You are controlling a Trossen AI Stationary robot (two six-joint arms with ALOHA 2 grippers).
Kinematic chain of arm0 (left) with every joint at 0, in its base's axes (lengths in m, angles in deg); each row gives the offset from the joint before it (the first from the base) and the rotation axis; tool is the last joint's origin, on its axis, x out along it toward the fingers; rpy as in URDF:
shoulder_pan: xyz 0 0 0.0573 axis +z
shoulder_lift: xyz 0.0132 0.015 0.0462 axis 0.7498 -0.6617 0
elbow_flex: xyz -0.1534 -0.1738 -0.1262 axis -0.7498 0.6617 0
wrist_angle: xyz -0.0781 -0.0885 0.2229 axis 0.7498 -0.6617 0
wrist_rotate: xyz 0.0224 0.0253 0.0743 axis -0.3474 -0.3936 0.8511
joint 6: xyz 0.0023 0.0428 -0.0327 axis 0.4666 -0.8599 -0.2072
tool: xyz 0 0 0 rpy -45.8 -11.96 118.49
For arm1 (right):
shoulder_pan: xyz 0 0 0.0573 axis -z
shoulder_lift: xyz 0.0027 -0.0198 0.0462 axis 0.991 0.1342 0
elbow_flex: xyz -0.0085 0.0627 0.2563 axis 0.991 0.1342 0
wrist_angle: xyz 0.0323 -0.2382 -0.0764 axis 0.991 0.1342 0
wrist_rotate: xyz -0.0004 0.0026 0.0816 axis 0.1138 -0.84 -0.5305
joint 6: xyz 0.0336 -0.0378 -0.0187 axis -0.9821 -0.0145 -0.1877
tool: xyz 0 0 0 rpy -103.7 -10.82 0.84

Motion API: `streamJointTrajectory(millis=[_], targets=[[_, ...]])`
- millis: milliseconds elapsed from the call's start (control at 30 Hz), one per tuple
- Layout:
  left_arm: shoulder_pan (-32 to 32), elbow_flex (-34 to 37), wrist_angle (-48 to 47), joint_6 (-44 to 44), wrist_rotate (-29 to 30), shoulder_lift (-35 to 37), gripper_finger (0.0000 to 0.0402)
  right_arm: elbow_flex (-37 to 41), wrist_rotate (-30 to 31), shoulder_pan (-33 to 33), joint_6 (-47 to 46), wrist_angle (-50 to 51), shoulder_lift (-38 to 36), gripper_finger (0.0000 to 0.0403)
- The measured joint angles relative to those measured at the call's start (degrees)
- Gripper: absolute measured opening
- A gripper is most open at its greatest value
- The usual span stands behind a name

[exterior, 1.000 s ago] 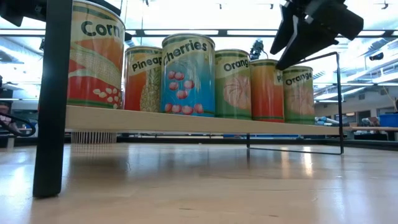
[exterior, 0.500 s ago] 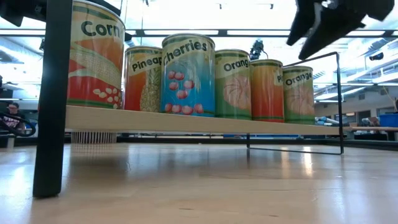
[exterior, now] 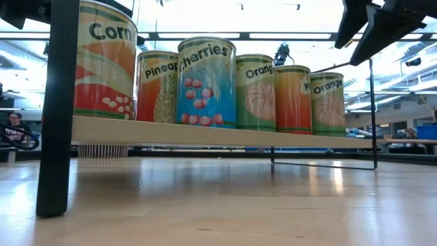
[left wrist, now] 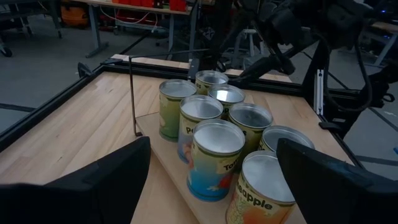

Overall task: Pick and place cans onto a shelf
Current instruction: Adjust the cans on the shelf

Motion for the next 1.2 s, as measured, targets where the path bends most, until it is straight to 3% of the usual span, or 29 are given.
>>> streamJointTrajectory(millis=[433, 1200], targets=[[0.0, 0.0, 0.07, 0.0, 0.01, 0.0, 0.0355, 8.8, 2.5, 0.03, -4.01, -0.75, 0.02, 0.0346], [0.0, 0.0, 0.09, 0.01, 0.0, 0.0, 0.0355, 9.01, 4.41, 7.28, -3.2, -4.01, 0.04, 0.0346]])
